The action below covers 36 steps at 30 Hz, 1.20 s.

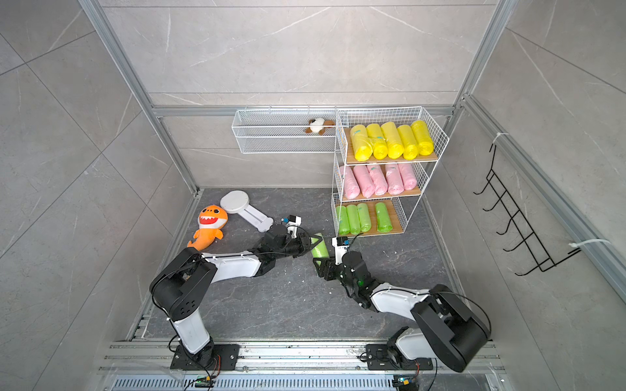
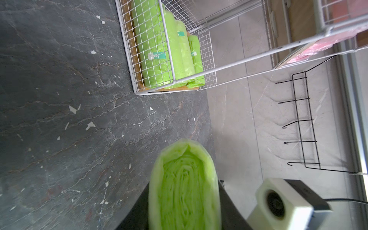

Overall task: Sort the rolls of trash bags by color and place them on the shelf
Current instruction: Place the roll of trash bags on the shelf.

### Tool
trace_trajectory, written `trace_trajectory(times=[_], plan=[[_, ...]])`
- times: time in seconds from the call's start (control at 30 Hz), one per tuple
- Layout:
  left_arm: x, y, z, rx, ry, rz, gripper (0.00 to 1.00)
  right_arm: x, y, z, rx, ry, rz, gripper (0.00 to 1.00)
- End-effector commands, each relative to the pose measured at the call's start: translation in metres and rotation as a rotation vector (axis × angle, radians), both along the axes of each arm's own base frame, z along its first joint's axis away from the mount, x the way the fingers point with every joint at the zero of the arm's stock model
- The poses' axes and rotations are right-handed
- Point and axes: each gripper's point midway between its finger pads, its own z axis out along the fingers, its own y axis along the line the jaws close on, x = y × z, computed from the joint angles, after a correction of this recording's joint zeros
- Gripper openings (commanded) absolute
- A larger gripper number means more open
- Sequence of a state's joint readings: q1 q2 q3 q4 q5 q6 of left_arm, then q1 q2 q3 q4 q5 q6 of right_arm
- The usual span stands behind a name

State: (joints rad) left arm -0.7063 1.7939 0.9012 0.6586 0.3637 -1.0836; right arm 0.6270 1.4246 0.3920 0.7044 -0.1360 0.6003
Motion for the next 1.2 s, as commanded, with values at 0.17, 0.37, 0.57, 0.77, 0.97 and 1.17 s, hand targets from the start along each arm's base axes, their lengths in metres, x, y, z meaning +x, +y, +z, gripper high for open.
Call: trace_trajectory(times=[0.17,0.37,0.57,0.77,0.97,1.17], plan=[[0.008,0.009,0.058,-0.157,-0.06,0.089,0.36,0.004,0.001,0.022,0.122,-0.07,-0.021,0.76],[0.012,0.022,0.062,-0.174,-0.036,0.168,0.34,0.003,-0.006,0.029,0.12,-0.107,-0.046,0.75],[0.015,0.028,0.064,-0.194,-0.014,0.194,0.34,0.0,-0.002,0.038,0.156,-0.147,-0.019,0.62],[0.015,0.031,0.061,-0.218,0.01,0.199,0.34,0.0,-0.001,0.043,0.163,-0.168,-0.009,0.65],[0.017,0.032,0.058,-0.219,0.02,0.203,0.34,-0.001,-0.002,0.047,0.158,-0.177,-0.005,0.47],[0.019,0.036,0.059,-0.212,0.01,0.207,0.48,0.001,-0.007,0.051,0.153,-0.179,-0.009,0.28]])
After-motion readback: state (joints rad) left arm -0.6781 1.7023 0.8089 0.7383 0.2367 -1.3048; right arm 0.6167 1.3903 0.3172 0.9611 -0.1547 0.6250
